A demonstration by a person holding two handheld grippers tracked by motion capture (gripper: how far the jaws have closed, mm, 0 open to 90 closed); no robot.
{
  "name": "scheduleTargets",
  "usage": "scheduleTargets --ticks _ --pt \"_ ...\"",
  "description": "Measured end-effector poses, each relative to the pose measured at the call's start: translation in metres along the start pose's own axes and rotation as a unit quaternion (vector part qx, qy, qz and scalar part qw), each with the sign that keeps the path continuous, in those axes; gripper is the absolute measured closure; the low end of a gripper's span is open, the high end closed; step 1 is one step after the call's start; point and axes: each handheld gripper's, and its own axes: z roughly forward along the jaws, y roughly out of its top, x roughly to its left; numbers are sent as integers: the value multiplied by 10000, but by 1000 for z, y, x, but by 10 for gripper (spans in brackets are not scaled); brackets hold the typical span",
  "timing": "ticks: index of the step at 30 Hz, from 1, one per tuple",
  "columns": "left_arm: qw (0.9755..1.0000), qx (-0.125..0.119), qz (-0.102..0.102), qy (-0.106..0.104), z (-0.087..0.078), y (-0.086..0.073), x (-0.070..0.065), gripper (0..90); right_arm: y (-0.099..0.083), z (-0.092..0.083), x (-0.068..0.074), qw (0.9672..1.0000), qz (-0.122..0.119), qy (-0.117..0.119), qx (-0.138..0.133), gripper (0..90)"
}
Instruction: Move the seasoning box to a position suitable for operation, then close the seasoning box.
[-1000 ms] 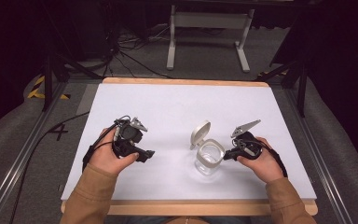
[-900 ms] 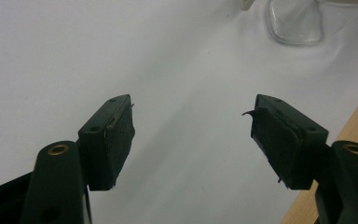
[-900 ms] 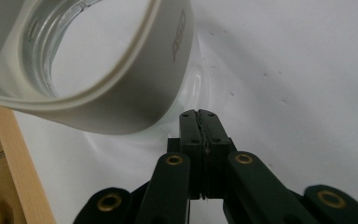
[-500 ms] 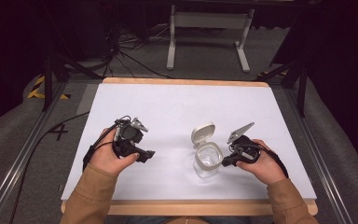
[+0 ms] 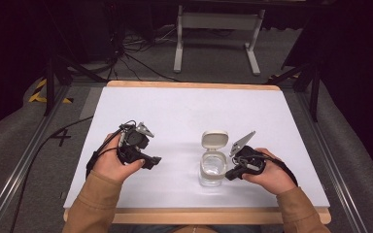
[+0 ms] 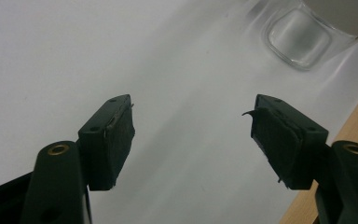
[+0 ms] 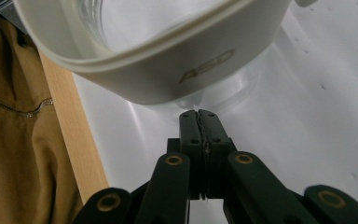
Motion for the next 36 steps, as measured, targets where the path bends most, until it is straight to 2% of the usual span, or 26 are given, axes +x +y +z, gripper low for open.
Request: scheduleTargets --ticks 4,10,15,19,21,29,36 --pt "10000 -33 4 8 0 0 1 305 1 1 1 10000 -52 36 13 900" --pt "10000 47 33 -20 0 1 1 305 1 2 1 9999 -79 114 -34 897" --pt "10000 52 24 -43 0 1 2 305 -3 -6 -1 9997 11 91 -205 872" --pt "10000 36 -10 -45 0 1 1 305 -6 -19 -4 9987 105 -109 -496 837" --pt "10000 45 20 -46 -1 1 1 305 -7 -22 -5 9982 117 -127 -572 827" --pt "10000 19 1 -50 1 1 1 305 -11 -37 -8 9920 292 -467 -1136 826" --pt "10000 34 -10 -35 0 0 1 305 -12 -49 -8 9825 408 -772 -1644 841"
